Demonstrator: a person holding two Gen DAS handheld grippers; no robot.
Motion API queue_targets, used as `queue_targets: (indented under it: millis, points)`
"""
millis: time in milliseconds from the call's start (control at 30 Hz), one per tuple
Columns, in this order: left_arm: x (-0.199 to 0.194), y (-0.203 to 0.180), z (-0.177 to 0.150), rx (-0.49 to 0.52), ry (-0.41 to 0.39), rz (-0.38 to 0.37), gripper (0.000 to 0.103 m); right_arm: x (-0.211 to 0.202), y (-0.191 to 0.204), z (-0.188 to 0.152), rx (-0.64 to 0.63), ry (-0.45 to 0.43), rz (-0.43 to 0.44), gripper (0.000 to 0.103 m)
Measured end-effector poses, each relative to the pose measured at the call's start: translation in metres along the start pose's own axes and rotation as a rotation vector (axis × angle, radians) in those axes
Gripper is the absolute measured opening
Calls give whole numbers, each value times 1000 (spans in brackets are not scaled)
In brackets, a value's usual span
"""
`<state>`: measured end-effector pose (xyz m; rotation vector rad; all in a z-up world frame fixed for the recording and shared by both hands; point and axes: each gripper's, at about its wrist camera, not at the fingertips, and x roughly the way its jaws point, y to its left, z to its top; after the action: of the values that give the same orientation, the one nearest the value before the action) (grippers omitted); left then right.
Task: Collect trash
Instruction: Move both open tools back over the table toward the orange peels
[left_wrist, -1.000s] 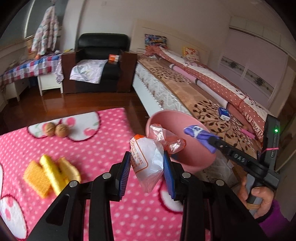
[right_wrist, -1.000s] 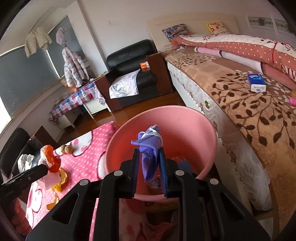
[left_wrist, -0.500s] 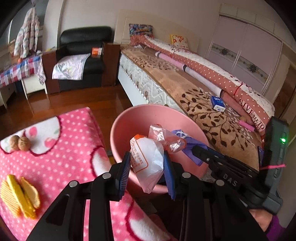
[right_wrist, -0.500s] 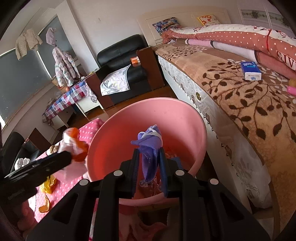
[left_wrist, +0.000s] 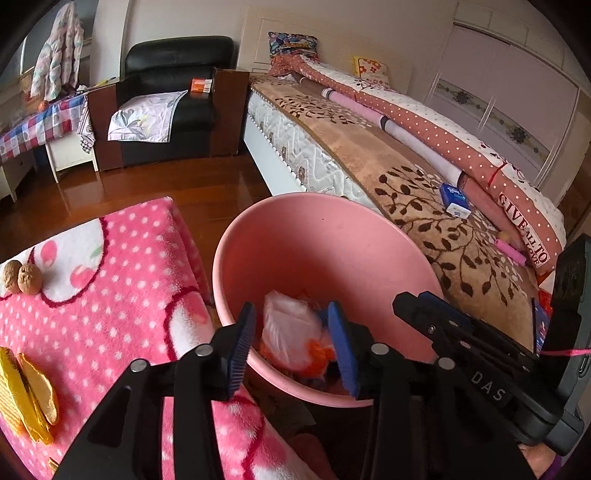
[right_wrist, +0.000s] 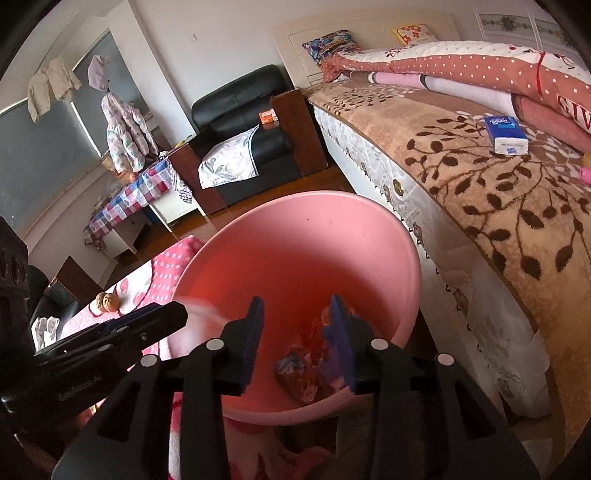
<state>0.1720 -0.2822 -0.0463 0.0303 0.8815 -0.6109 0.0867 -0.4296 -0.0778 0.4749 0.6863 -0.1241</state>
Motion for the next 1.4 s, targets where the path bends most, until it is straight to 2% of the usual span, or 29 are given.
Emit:
queue_targets:
  millis: [233,567,867,1400]
  points:
    - [-16,2,0,-8,-24,-9,52,-2,2,-3,0,3,3,38]
    - [-48,13,-6,-22,-69,8,56,-16,21,-12,-25,-10,26,38]
    - [-76,39,-23,-52,-101,79,57,-26,53,-25,-67,-18,77,38]
    - [-126,97,-59,-176,-126,179,59,-30,113,-63,-230,47,193,38]
